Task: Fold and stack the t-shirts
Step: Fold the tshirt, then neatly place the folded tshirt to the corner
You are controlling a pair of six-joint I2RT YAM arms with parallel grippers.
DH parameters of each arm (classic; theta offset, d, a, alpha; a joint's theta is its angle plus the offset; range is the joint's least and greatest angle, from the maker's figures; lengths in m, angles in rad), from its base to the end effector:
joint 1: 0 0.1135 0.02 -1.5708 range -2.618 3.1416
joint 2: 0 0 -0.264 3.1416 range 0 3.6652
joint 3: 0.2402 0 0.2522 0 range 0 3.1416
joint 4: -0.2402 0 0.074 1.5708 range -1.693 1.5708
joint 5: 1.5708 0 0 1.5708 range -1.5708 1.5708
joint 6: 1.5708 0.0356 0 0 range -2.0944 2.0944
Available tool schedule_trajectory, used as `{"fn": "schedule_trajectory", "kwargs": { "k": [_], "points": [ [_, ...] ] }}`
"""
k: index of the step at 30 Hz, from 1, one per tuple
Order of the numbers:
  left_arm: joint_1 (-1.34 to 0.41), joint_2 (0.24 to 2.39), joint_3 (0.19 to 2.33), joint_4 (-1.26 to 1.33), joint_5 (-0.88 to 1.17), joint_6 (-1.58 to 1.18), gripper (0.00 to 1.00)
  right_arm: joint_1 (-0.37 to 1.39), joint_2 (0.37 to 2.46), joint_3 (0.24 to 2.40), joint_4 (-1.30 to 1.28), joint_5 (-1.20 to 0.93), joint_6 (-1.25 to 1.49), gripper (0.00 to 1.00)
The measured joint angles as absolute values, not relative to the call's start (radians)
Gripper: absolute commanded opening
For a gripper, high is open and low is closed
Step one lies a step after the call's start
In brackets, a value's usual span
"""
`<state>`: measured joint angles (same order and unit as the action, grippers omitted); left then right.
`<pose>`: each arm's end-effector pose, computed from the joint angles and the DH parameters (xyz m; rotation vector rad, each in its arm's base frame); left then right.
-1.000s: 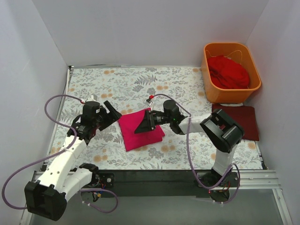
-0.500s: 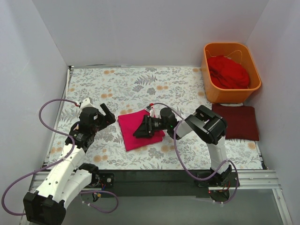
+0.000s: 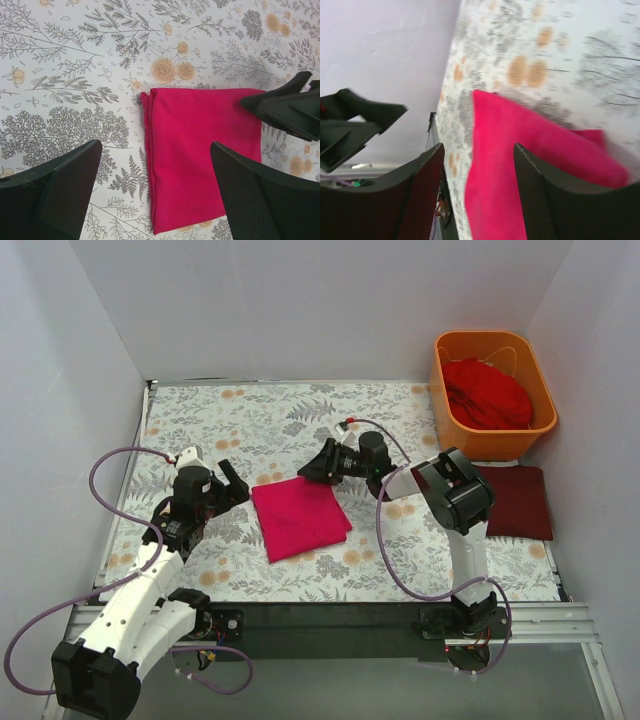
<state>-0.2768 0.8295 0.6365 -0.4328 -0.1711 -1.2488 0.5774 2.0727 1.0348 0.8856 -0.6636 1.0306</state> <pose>0.1768 -0.0439 0.2562 -1.1458 1.9564 -0.6595 0.3433 0.2498 0.1489 -0.1240 2.0341 1.6749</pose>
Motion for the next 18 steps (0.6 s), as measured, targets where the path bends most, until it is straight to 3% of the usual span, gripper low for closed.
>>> {"fn": "schedule_trajectory", "kwargs": {
  "k": [8, 13, 14, 18],
  "points": [
    [-0.277, 0.861, 0.627, -0.41, -0.121, -1.226, 0.88, 0.551, 2.173, 1.06, 0.853, -0.65, 1.02, 0.62],
    [-0.285, 0.949, 0.622, -0.369, -0.011, -1.193, 0.89, 0.53, 1.995, 1.005, 0.677, -0.607, 0.912, 0.64],
    [-0.299, 0.979, 0.622, -0.366, 0.001, -1.188, 0.84, 0.522, 1.951, 1.003, 0.623, -0.595, 0.873, 0.65],
    [-0.435, 1.083, 0.657, -0.388, 0.019, -1.177, 0.82, 0.473, 1.756, 0.995, 0.392, -0.505, 0.697, 0.69]
  ]
}}
